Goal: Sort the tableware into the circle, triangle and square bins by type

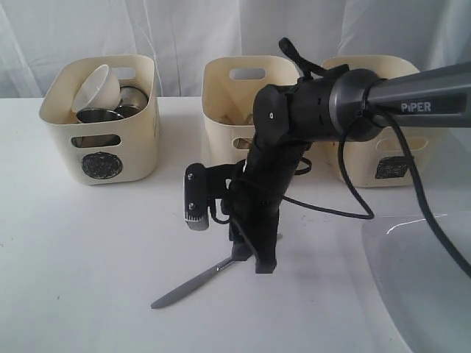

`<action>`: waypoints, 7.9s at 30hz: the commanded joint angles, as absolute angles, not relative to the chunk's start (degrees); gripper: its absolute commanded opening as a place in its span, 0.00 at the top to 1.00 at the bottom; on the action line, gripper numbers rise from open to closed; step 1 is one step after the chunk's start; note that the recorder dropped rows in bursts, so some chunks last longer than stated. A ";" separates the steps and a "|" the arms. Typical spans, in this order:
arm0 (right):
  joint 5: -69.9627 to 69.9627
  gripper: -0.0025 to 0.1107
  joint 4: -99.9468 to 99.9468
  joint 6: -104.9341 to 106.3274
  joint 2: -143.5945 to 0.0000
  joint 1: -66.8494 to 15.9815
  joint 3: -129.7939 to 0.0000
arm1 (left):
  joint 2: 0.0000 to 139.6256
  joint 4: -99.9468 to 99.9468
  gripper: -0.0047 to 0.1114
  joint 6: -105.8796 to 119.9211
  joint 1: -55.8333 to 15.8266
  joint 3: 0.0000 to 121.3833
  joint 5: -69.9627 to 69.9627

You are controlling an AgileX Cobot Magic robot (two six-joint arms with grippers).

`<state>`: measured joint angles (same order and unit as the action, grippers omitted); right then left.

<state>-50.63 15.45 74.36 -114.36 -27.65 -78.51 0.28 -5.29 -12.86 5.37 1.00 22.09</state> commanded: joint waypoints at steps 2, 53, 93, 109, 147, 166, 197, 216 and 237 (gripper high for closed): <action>-57.35 0.66 15.44 95.03 -114.00 -27.36 -78.69 | 0.00 -5.73 0.96 -13.12 5.57 0.48 24.96; -60.59 0.75 13.31 62.43 -120.18 -27.36 -78.69 | 0.00 -5.73 0.96 -13.12 5.57 0.48 24.96; -43.19 0.98 4.66 28.84 -115.39 -32.20 -78.59 | 0.00 -5.73 0.96 -13.12 5.57 0.48 24.96; -43.43 0.89 2.65 28.85 -115.39 -32.20 -78.59 | 0.00 -5.73 0.96 -13.12 5.57 0.48 24.96; -55.01 0.61 1.65 28.57 -120.70 -27.90 -79.50 | 0.00 -5.73 0.96 -13.12 5.57 0.48 24.96; -55.69 0.96 3.39 31.44 -122.09 -27.90 -79.25 | 0.00 -5.73 0.96 -13.12 5.57 0.48 24.96; -52.61 0.98 10.57 33.20 -116.26 -27.90 -79.25 | 0.00 -5.73 0.96 -13.12 5.57 0.48 24.96; -49.94 0.98 10.68 32.72 -112.86 -27.90 -79.25 | 0.00 -5.73 0.96 -13.12 5.57 0.48 24.96; -50.98 0.98 10.19 30.82 -105.34 -27.90 -77.87 | 0.00 -5.73 0.96 -13.12 5.57 0.48 24.96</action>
